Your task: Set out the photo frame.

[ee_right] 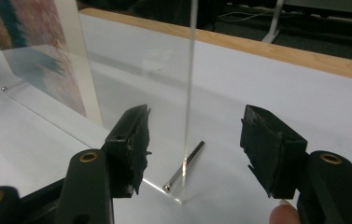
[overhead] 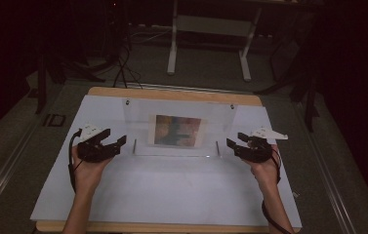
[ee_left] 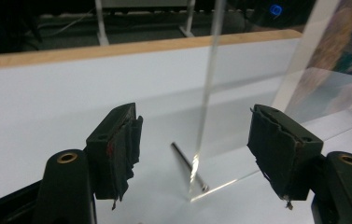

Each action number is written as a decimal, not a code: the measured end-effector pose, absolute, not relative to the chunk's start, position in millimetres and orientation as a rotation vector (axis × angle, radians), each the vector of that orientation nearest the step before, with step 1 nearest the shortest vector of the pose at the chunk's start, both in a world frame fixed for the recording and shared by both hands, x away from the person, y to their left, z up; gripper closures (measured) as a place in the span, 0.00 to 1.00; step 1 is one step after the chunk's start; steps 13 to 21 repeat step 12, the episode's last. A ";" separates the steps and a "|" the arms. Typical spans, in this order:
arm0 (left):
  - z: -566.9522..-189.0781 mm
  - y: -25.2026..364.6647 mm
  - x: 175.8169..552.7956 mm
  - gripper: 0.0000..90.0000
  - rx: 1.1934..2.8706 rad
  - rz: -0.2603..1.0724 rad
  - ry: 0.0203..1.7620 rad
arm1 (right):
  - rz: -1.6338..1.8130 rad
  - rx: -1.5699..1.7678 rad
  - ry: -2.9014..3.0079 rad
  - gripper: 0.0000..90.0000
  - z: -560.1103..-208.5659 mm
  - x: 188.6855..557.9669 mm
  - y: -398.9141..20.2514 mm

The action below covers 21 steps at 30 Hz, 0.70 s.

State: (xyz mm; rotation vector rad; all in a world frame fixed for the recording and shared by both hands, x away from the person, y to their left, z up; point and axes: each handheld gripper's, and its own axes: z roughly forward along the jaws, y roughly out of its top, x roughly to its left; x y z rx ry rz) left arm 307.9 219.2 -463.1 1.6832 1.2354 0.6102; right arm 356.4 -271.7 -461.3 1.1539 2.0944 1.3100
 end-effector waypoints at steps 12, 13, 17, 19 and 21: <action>-500.2 230.2 321.1 0.37 1.801 0.639 1.481 | 1.214 1.268 2.092 0.40 -482.5 361.1 -289.0; -500.2 230.2 321.1 0.37 1.801 0.639 1.481 | 1.214 1.268 2.092 0.40 -482.5 361.1 -289.0; -500.2 230.2 321.1 0.37 1.801 0.639 1.481 | 1.214 1.268 2.092 0.40 -482.5 361.1 -289.0; -500.2 230.2 321.1 0.37 1.801 0.639 1.481 | 1.214 1.268 2.092 0.40 -482.5 361.1 -289.0; -500.2 230.2 321.1 0.37 1.801 0.639 1.481 | 1.214 1.268 2.092 0.40 -482.5 361.1 -289.0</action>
